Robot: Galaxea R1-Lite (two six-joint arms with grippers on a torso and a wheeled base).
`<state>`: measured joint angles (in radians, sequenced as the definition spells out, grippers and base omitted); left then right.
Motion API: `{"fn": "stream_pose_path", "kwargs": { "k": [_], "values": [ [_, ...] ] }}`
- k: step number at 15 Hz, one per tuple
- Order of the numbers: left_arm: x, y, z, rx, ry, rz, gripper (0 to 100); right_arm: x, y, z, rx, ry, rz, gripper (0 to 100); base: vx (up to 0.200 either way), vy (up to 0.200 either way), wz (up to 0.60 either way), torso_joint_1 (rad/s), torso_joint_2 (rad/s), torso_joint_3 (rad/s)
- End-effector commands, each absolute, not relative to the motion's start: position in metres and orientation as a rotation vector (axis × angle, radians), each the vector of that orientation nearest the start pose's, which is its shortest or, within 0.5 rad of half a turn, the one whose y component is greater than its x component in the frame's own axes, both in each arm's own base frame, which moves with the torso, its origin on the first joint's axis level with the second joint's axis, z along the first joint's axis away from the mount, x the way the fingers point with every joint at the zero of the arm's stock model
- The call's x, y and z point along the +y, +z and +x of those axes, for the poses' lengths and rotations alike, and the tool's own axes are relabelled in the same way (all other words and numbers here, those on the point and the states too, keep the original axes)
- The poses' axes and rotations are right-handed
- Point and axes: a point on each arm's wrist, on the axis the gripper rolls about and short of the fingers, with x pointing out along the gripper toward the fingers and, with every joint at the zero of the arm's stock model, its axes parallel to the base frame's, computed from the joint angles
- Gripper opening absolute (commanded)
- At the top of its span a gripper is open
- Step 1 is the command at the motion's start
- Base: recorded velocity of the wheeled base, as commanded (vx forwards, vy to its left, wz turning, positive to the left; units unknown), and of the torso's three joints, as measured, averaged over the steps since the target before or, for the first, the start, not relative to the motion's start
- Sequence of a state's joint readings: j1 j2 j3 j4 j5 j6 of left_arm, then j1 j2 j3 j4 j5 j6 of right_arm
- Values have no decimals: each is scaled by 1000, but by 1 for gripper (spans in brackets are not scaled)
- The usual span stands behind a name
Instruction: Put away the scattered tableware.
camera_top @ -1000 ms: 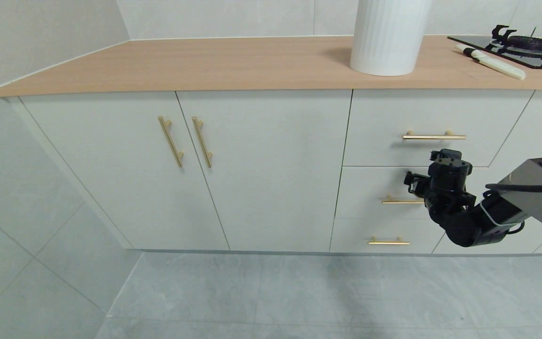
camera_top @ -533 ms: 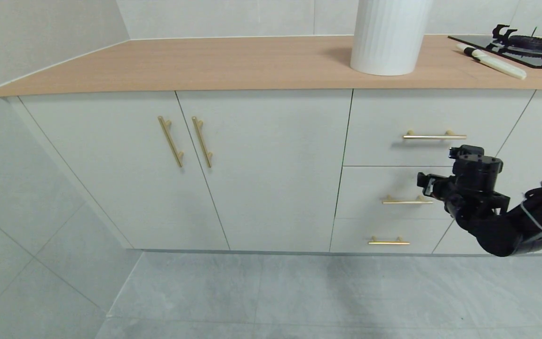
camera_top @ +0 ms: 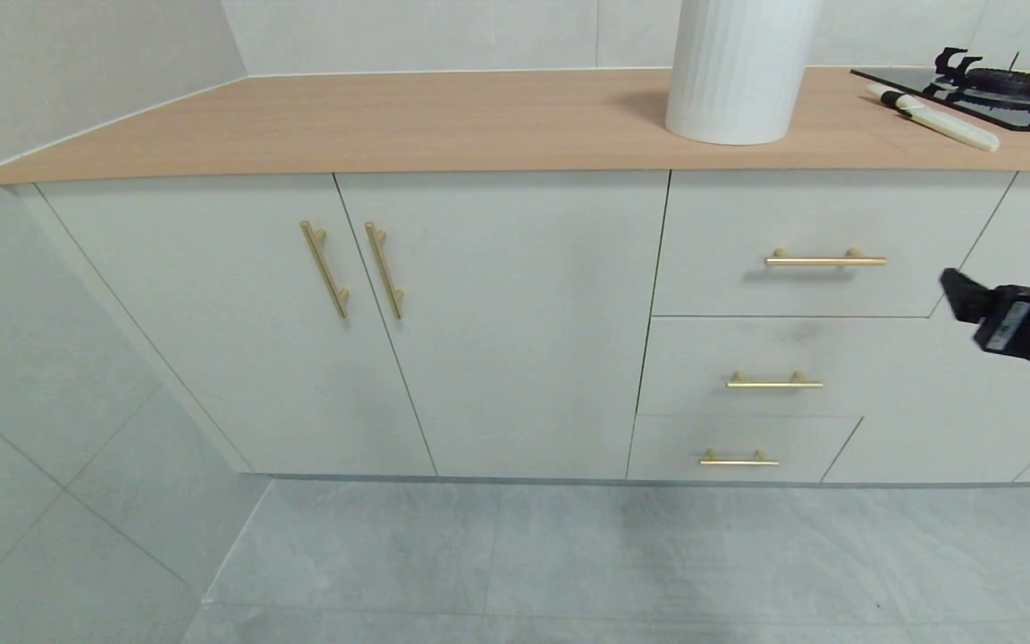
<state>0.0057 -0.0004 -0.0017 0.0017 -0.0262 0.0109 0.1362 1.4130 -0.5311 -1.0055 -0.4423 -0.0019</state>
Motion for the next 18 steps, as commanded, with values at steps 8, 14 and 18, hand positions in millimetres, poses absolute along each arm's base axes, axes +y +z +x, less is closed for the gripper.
{"fn": "stream_pose_path", "kwargs": {
  "k": [8, 14, 18],
  "values": [
    [-1, 76, -23, 0, -20, 11, 100, -14, 199, -36, -139, -396, -112, 100, 0, 0, 0, 0, 0, 0],
    [-1, 76, -23, 0, -20, 11, 100, -10, 135, -53, -107, -508, -114, 100, 0, 0, 0, 0, 0, 0],
    [-1, 76, -23, 0, -20, 11, 100, -5, 91, -25, -144, -236, -44, 100, 0, 0, 0, 0, 0, 0]
  ]
}}
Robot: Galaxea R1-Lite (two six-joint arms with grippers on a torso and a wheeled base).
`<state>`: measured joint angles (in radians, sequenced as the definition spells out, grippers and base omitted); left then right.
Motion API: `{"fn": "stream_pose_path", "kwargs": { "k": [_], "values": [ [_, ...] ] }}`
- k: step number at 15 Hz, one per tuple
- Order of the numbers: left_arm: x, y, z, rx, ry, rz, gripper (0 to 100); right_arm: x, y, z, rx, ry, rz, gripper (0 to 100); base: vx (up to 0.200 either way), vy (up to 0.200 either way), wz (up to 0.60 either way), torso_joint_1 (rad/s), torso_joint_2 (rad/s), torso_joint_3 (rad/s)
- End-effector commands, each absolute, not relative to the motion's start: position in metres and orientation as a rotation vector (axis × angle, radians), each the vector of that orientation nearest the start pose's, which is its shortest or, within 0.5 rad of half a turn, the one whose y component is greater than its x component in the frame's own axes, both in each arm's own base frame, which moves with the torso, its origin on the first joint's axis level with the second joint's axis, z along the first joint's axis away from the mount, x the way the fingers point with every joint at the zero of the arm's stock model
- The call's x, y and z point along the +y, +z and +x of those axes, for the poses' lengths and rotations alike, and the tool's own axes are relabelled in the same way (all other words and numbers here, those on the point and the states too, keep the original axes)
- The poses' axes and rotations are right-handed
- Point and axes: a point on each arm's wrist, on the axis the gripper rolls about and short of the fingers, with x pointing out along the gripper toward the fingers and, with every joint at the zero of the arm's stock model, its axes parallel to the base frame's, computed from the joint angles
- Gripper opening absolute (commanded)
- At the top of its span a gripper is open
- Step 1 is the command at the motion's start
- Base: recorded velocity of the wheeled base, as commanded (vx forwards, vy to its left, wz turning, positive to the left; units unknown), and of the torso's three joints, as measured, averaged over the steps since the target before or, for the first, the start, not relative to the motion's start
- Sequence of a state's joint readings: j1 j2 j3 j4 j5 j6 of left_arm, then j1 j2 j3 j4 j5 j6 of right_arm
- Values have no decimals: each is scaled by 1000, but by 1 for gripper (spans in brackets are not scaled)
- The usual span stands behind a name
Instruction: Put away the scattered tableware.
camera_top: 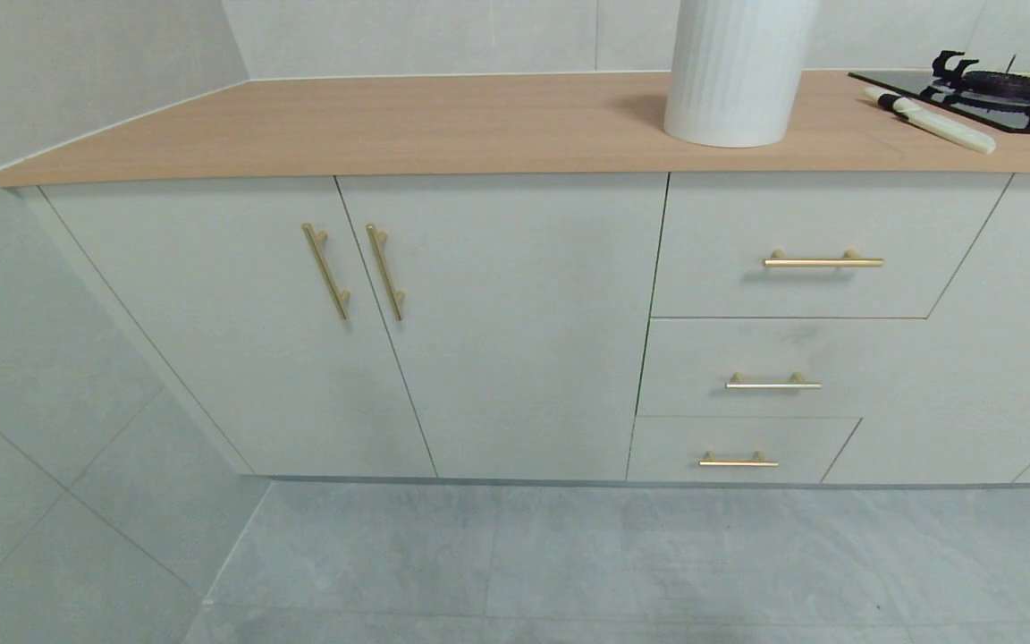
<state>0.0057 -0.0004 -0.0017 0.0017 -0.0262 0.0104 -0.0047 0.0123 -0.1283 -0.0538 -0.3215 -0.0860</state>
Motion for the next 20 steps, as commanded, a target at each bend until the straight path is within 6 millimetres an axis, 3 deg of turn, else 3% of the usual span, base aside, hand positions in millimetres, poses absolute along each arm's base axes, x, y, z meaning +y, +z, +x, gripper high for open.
{"fn": "stream_pose_path", "kwargs": {
  "k": [1, 3, 8, 10, 18, 20],
  "values": [
    [-1, 76, -23, 0, -20, 11, 100, -4, 91, -24, -140, -194, -42, 100, 0, 0, 0, 0, 0, 0],
    [-1, 76, -23, 0, -20, 9, 100, -3, 80, -23, -38, -132, -25, 100, 0, 0, 0, 0, 0, 0],
    [-1, 76, -23, 0, -20, 11, 100, -2, 75, -23, 6, -88, 30, 100, 0, 0, 0, 0, 0, 0],
    [-1, 76, -23, 0, -20, 11, 100, -1, 75, -23, 7, -60, -45, 100, 0, 0, 0, 0, 0, 0],
    [-1, 76, -23, -2, -20, 14, 100, -1, 75, -23, 5, -51, -14, 100, 0, 0, 0, 0, 0, 0],
    [-1, 76, -23, 0, -20, 12, 100, -1, 75, -23, 5, -51, -14, 100, 200, 0, 0, 0, 2, 5]
  ]
}}
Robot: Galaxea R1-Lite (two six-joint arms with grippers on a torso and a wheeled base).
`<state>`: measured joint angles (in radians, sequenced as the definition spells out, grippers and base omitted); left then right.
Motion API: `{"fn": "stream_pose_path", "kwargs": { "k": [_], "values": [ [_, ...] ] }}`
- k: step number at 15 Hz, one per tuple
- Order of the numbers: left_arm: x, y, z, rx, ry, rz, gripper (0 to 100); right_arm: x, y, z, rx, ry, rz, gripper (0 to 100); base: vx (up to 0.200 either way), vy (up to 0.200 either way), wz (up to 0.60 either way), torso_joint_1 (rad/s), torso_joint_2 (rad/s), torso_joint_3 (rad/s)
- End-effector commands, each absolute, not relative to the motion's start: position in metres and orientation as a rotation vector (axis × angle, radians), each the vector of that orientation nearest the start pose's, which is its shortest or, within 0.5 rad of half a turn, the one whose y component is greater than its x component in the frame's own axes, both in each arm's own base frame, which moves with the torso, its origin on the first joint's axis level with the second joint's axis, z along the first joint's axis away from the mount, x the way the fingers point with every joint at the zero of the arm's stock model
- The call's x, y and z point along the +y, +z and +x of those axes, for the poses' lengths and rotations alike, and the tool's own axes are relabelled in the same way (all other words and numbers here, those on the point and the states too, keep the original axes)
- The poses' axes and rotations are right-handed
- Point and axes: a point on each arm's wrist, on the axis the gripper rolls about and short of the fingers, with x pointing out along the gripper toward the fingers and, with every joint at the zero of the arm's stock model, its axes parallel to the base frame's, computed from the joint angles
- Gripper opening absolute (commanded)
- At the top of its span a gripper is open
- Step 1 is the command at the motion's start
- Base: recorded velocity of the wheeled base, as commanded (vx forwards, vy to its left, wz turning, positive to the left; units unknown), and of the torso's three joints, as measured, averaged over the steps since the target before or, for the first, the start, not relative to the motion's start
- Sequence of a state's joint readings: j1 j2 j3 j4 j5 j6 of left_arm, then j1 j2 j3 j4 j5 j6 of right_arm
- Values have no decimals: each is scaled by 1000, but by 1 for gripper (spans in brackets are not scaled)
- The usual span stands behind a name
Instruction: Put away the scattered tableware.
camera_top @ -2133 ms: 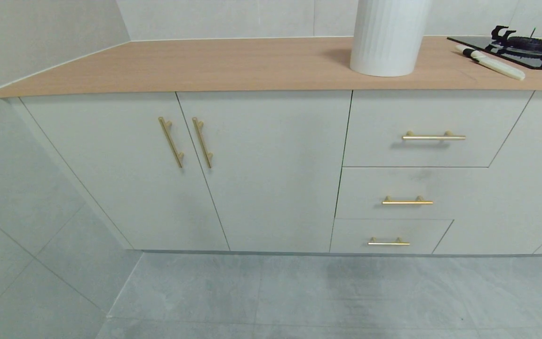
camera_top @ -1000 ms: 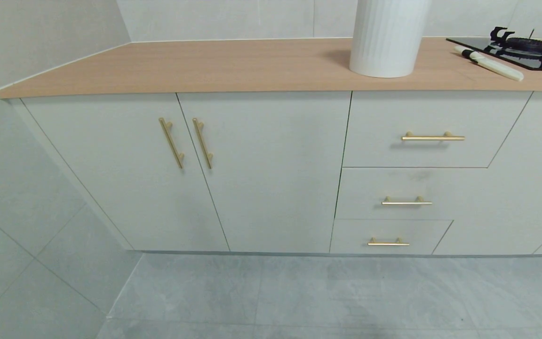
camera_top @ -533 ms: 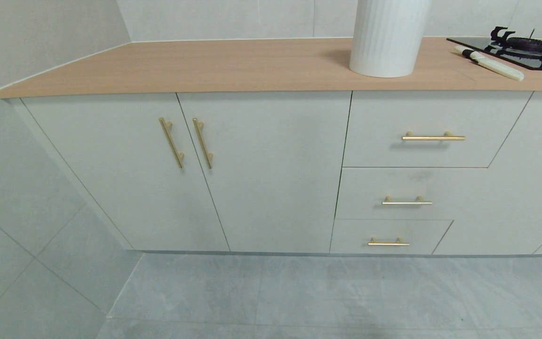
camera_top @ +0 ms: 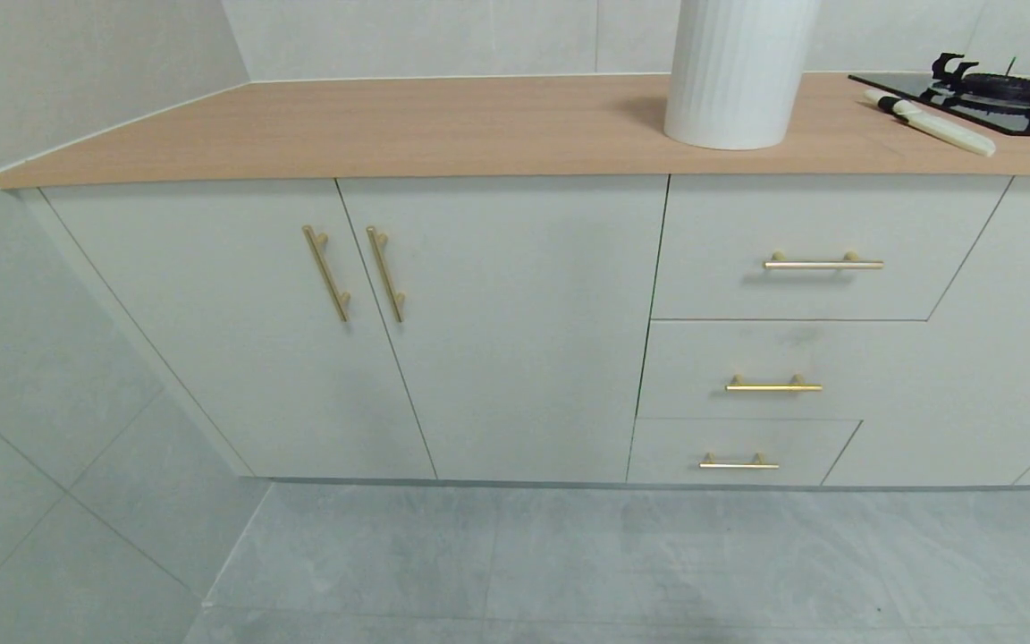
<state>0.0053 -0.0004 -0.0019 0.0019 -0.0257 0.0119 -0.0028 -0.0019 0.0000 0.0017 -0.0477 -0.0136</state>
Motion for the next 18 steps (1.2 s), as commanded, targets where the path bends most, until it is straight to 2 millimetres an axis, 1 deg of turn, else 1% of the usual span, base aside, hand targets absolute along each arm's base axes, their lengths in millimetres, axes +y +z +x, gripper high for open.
{"fn": "stream_pose_path", "kwargs": {
  "k": [1, 14, 18],
  "values": [
    [-1, 76, -23, 0, -20, 12, 100, -1, 75, -23, 5, -51, -14, 100, 200, 0, 0, 2, -12, 2],
    [-1, 76, -23, 0, -20, 12, 100, -1, 75, -23, 5, -48, -14, 100, 200, 0, 0, 2, 2, 1],
    [-1, 76, -23, 0, -20, 11, 100, -1, 75, -23, 5, -49, -14, 100, 0, 0, 0, 0, 0, 0]
  ]
}}
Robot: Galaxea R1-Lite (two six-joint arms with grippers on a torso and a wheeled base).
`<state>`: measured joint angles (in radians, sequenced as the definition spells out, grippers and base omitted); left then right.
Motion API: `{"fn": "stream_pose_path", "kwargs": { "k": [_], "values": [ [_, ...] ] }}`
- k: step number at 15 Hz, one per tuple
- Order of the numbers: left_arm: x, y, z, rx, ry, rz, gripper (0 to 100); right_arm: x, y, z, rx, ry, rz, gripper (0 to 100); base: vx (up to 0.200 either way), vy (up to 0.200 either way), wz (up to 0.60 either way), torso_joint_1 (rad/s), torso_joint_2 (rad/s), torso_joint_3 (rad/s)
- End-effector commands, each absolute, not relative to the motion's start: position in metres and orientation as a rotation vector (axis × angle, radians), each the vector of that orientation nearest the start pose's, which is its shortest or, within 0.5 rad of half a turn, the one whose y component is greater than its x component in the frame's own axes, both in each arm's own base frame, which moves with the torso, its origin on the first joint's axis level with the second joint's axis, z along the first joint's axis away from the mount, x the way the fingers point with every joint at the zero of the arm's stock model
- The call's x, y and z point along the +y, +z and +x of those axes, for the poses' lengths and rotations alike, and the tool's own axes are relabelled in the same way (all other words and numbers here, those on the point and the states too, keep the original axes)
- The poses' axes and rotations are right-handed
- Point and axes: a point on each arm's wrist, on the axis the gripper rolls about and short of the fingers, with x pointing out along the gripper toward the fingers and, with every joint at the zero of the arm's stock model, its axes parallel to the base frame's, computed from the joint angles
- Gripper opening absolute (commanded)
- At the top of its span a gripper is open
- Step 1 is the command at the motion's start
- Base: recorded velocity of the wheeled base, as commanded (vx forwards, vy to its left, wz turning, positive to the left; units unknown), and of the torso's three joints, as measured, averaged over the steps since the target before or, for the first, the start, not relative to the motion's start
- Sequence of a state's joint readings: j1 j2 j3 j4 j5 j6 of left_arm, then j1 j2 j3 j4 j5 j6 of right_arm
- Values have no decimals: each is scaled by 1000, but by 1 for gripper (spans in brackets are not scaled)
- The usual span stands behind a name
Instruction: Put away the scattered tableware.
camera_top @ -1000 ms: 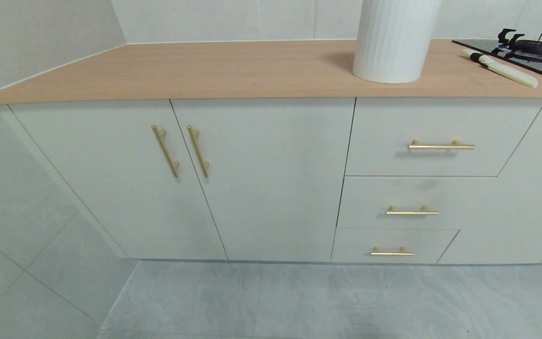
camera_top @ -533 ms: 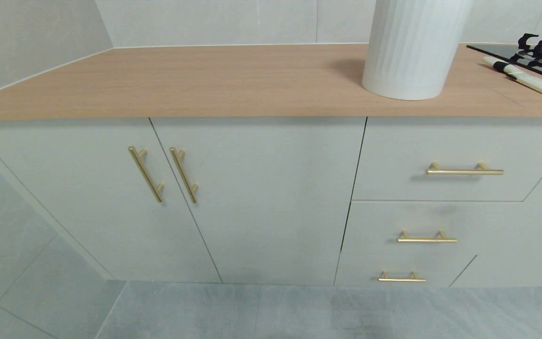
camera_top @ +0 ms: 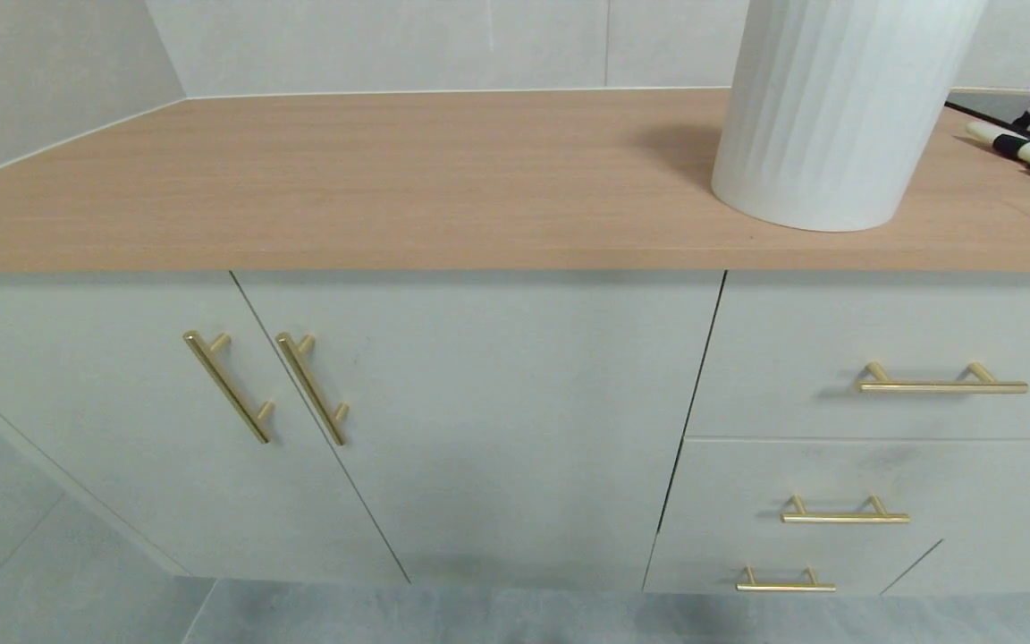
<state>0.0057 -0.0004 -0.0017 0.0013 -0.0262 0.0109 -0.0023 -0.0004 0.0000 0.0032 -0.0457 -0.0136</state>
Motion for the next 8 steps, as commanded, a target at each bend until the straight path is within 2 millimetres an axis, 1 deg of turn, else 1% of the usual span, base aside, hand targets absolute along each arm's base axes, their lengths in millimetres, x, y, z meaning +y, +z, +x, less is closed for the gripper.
{"fn": "stream_pose_path", "kwargs": {
  "k": [1, 2, 4, 8],
  "values": [
    [-1, 76, -23, 0, -20, 11, 100, -1, 75, -23, 5, -48, -14, 100, 0, 0, 0, 0, 0, 0],
    [-1, 76, -23, 0, -20, 11, 100, -1, 75, -23, 5, -49, -14, 100, 0, 0, 0, 0, 0, 0],
    [-1, 76, -23, -2, -20, 11, 100, -1, 75, -23, 5, -48, -14, 100, 0, 0, -600, -5, 0, 0],
    [-1, 76, -23, 0, -20, 11, 100, -1, 75, -23, 5, -49, -14, 100, 0, 0, 0, 0, 0, 0]
  ]
}}
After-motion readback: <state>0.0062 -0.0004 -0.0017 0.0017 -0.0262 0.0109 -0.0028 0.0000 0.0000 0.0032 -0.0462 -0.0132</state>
